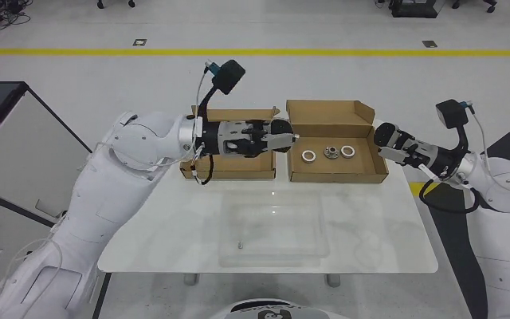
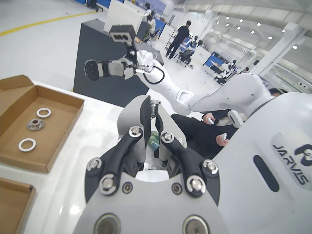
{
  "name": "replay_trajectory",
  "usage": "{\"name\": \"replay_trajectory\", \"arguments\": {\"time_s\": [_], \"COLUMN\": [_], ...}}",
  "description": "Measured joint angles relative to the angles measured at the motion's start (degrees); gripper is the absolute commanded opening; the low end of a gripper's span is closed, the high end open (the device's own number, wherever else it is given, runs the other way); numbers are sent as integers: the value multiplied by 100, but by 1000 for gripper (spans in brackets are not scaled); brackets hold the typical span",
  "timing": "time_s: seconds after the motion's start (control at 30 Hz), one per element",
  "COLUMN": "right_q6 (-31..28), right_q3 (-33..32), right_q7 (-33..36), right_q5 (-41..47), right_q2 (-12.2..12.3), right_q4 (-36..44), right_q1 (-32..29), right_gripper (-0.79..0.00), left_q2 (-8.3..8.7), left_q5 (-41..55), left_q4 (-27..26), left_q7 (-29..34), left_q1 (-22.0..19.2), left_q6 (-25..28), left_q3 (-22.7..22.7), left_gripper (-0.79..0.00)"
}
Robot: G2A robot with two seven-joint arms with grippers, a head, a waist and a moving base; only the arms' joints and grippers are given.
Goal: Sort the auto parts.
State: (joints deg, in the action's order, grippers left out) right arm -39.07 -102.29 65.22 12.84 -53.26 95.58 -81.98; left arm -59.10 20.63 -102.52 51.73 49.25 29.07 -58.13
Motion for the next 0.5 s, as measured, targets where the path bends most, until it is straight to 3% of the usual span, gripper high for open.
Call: {"name": "replay_trajectory", "arguments": {"time_s": [0.17, 0.4, 0.5], "right_q6": [0, 0, 0], "right_q3": [0, 0, 0], "right_q7": [0, 0, 0], "right_q5": [0, 0, 0], "right_q2": [0, 0, 0], "right_q4": [0, 0, 0], "right_q1": [0, 0, 0], "right_gripper": [0, 0, 0], "left_q2": [-1, -125, -204], "left_q5": [1133, 3203, 3940], "left_q4": [-20, 125, 37], "left_q7": [61, 715, 704], "left_q1": [223, 145, 91], "left_q6": [689, 1621, 1668], "left_q3": [-256, -119, -71], "left_gripper": [-785, -785, -785]}}
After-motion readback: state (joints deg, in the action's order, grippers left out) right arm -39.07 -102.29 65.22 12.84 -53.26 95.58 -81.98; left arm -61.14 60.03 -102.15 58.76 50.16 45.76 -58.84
